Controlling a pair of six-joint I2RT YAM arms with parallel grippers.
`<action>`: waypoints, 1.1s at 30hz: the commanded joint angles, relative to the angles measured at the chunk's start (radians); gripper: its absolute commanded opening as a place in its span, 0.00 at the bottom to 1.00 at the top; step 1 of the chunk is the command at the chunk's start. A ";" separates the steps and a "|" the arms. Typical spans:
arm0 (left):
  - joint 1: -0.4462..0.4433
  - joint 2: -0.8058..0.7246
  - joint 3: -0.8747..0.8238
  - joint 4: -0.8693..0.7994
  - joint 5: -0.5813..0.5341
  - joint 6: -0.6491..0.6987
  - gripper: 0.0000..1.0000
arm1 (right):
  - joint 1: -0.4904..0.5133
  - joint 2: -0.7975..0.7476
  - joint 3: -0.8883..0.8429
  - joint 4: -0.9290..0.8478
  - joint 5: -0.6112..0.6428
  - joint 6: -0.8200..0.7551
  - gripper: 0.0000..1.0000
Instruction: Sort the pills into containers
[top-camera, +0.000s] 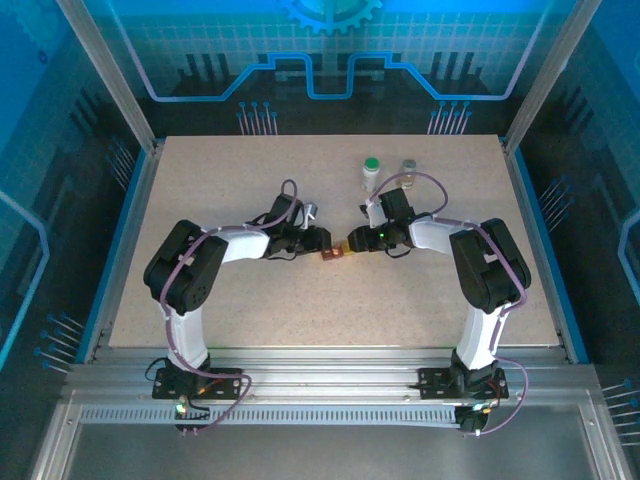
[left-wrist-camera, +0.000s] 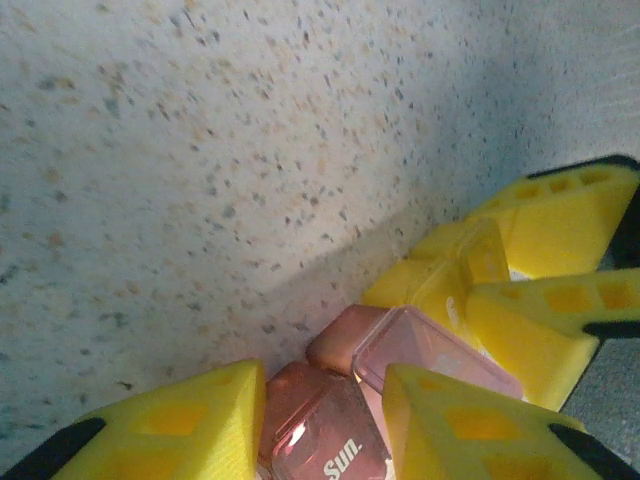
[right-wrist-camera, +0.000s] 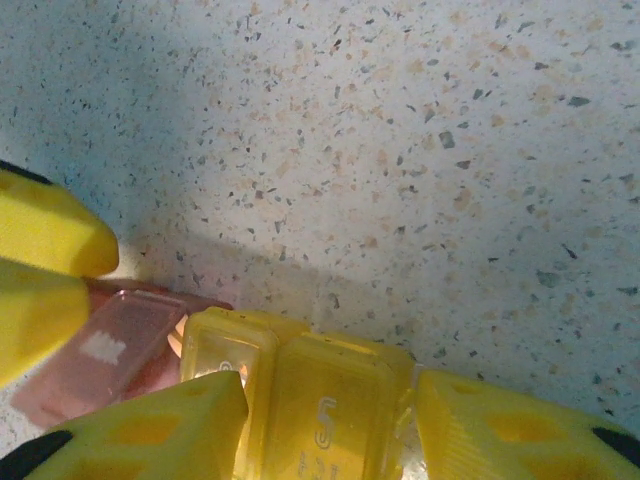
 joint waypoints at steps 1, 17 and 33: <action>-0.043 0.006 0.022 -0.033 0.003 0.041 0.38 | 0.004 0.015 0.013 -0.044 -0.004 -0.010 0.52; -0.078 0.036 0.030 -0.045 -0.044 0.024 0.35 | -0.002 -0.207 -0.081 -0.043 0.063 0.096 0.57; -0.116 0.063 0.019 -0.004 -0.039 -0.022 0.28 | 0.044 -0.014 -0.230 0.382 -0.143 0.428 0.34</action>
